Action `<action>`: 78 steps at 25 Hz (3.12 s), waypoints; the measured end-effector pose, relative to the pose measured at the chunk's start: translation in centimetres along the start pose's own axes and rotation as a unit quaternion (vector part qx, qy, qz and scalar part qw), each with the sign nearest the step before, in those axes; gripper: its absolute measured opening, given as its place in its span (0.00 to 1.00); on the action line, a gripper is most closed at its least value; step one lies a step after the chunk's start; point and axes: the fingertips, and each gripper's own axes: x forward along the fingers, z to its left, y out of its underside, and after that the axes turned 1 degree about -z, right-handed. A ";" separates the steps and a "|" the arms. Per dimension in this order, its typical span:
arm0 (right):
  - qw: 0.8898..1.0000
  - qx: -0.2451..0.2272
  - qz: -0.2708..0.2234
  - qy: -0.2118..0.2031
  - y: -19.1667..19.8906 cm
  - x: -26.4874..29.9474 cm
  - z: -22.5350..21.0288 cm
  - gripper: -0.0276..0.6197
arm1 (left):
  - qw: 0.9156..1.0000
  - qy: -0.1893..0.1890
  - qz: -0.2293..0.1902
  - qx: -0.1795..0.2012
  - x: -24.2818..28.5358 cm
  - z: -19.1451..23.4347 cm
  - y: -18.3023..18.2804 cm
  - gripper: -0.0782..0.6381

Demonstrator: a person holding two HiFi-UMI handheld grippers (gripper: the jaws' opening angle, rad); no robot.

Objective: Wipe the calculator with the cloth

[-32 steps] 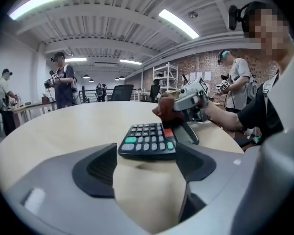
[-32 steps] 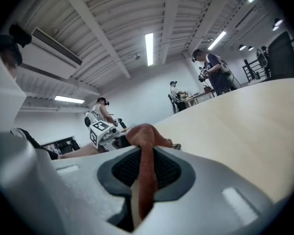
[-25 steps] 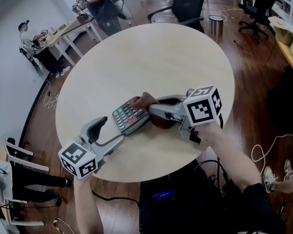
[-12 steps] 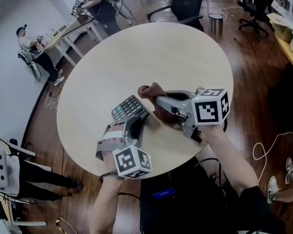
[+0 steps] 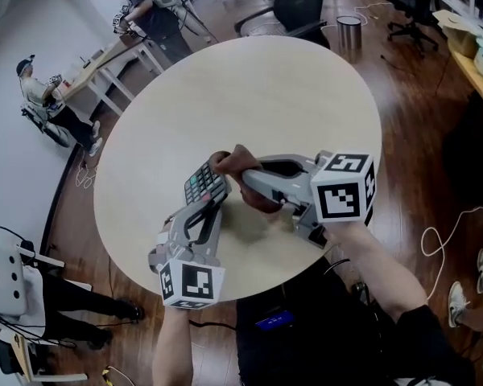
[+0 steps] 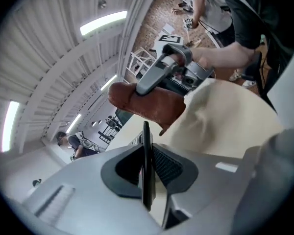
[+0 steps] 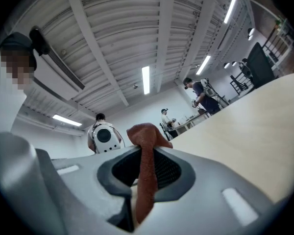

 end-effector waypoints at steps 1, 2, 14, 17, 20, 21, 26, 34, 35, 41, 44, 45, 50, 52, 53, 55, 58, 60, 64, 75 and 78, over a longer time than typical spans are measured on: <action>1.000 -0.014 -0.002 -0.019 -0.1 0.3 1.6 0.12 | 1.000 -0.002 -0.018 -0.018 -0.5 0.3 -0.7 0.19; 0.999 -0.030 -0.003 -0.037 -0.2 0.6 3.2 0.12 | 0.999 -0.004 -0.038 -0.035 -0.9 0.5 -1.5 0.19; 0.997 -0.060 0.014 0.044 0.1 0.9 -2.7 0.12 | 0.962 0.041 -0.229 -0.147 -6.9 1.4 -5.1 0.19; 0.995 -0.053 0.010 0.080 -0.6 -0.4 -4.5 0.12 | 0.956 0.050 -0.245 -0.152 -7.7 1.5 -5.3 0.19; 0.997 -0.062 -0.021 0.030 -2.5 -0.7 -0.2 0.12 | 0.958 0.055 -0.243 -0.139 -8.1 2.0 -5.1 0.19; 0.997 -0.078 -0.027 -0.006 -3.0 -0.4 2.4 0.12 | 0.959 0.057 -0.243 -0.137 -8.1 2.1 -5.1 0.19; 0.981 -0.183 -0.017 -0.063 -2.8 0.8 8.2 0.12 | 0.941 0.079 -0.278 -0.177 -8.9 1.6 -5.7 0.19; 0.990 -0.082 0.004 0.115 -0.9 0.9 -4.0 0.12 | 0.799 0.118 -0.422 -0.412 -12.0 6.2 -4.3 0.19; 0.991 -0.068 -0.005 0.119 -0.8 0.7 -4.2 0.12 | 0.767 0.120 -0.436 -0.455 -12.0 7.0 -3.3 0.19; 0.993 -0.043 -0.107 -0.012 -3.5 1.4 4.8 0.12 | 0.576 0.118 -0.492 -0.642 -9.9 9.4 0.2 0.19; 0.991 -0.075 -0.102 -0.050 -3.0 3.8 8.8 0.12 | 0.549 0.130 -0.501 -0.656 -9.7 9.2 -0.4 0.19; 0.990 -0.094 -0.093 -0.042 -2.7 4.4 9.0 0.12 | 0.546 0.134 -0.503 -0.656 -9.7 9.1 -0.8 0.19; 0.985 -0.143 -0.086 0.044 -2.5 4.4 5.9 0.12 | 0.532 0.146 -0.507 -0.662 -10.0 9.1 -0.7 0.19; 0.984 -0.139 -0.087 0.064 -2.6 3.9 4.3 0.12 | 0.525 0.146 -0.508 -0.668 -10.1 9.0 -0.5 0.19; 0.984 -0.135 -0.086 0.071 -2.6 3.6 3.5 0.12 | 0.522 0.146 -0.507 -0.670 -9.9 8.9 -0.4 0.19; 0.984 -0.131 -0.083 0.082 -2.5 3.1 2.2 0.12 | 0.518 0.147 -0.502 -0.677 -9.4 8.5 -0.2 0.19; 0.982 -0.132 -0.080 0.109 -2.5 2.4 0.5 0.12 | 0.504 0.145 -0.501 -0.689 -9.1 8.4 0.5 0.19; 0.979 -0.125 -0.083 0.137 -2.9 1.5 -0.9 0.12 | 0.491 0.142 -0.506 -0.695 -9.3 8.8 0.8 0.19; 0.983 -0.090 -0.101 0.125 -4.0 0.8 -0.3 0.12 | 0.485 0.138 -0.507 -0.699 -9.4 9.2 1.0 0.19; 0.976 -0.184 -0.073 0.093 -3.0 2.3 3.2 0.12 | 0.496 0.150 -0.511 -0.686 -9.1 8.7 -0.8 0.19; 0.977 -0.168 -0.076 0.108 -3.2 1.4 1.5 0.12 | 0.484 0.151 -0.515 -0.691 -9.2 8.9 -0.6 0.19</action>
